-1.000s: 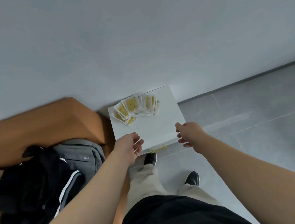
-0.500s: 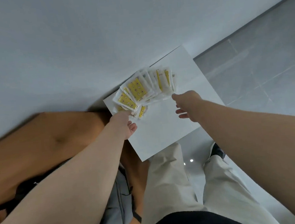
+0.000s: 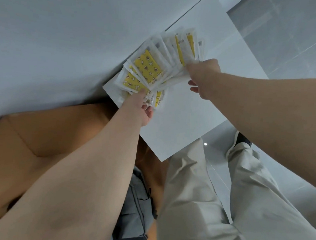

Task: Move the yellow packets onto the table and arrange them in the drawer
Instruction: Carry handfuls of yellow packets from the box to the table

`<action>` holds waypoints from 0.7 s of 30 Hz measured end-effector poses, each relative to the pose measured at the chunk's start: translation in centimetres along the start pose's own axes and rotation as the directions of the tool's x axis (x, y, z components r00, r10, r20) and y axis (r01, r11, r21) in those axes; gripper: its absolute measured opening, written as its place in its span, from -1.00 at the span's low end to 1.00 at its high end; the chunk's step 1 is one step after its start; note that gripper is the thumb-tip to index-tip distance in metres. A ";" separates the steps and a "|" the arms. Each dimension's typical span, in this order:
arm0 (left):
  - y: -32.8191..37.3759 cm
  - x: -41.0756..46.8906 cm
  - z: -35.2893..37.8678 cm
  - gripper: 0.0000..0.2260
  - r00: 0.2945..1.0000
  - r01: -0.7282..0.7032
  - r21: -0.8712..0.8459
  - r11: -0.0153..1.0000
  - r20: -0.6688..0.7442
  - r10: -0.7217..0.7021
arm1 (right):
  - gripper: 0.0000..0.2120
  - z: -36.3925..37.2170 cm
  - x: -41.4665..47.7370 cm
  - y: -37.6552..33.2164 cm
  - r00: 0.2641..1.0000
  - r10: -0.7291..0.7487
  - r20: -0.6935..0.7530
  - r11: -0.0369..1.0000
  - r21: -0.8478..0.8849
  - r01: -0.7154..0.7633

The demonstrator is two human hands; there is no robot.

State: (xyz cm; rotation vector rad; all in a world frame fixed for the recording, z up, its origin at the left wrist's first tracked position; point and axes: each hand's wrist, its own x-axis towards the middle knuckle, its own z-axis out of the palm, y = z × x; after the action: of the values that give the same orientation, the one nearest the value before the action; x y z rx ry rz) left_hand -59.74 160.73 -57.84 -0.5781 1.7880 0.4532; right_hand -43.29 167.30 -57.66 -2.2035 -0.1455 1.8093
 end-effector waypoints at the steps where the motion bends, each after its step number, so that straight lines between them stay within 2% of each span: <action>1: -0.1 0.1 0.0 -0.70 0.999 -0.017 -0.023 1.000 0.037 0.018 | -0.87 -0.1 0.3 0.1 1.000 -0.012 -0.024 1.000 -0.015 0.011; 2: -0.4 0.4 -0.1 -0.69 0.998 -0.040 -0.030 0.999 0.049 0.041 | -0.90 -0.1 0.3 0.0 0.998 -0.042 -0.043 0.998 -0.042 0.040; 6: -0.9 1.0 0.0 -0.64 0.993 -0.106 -0.121 0.987 0.045 0.112 | -0.83 -0.4 0.7 0.1 0.995 -0.094 -0.040 0.995 -0.022 0.093; 10: -1.2 0.5 0.2 -0.61 0.986 -0.157 -0.185 0.970 0.020 0.164 | -0.92 -0.3 0.7 0.0 0.996 -0.085 0.002 0.996 0.024 0.085; 13: -1.4 0.3 0.2 -0.66 0.981 -0.172 -0.211 0.962 0.048 0.186 | -0.80 -0.6 0.5 0.0 0.997 -0.071 0.014 0.996 0.056 0.070; 15: -1.5 0.1 0.2 -0.70 0.981 -0.163 -0.209 0.964 0.073 0.181 | -0.81 -0.7 0.0 0.0 0.997 -0.077 0.011 0.996 0.051 0.076; 19: -1.3 -0.5 -0.2 -0.73 0.979 -0.166 -0.199 0.966 0.081 0.185 | -0.58 -1.2 -0.7 0.1 0.982 -0.181 0.060 0.982 -0.041 0.184; 21: -1.2 -1.1 -0.5 -0.74 0.979 -0.173 -0.191 0.966 0.076 0.190 | -0.62 -1.4 -1.4 -0.1 0.980 -0.190 0.056 0.980 -0.041 0.193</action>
State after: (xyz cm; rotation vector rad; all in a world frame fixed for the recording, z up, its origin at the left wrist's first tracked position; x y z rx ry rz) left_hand -59.12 159.65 -56.72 -0.5127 1.7265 0.7666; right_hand -42.21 166.83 -56.06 -2.0932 -0.3998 1.7731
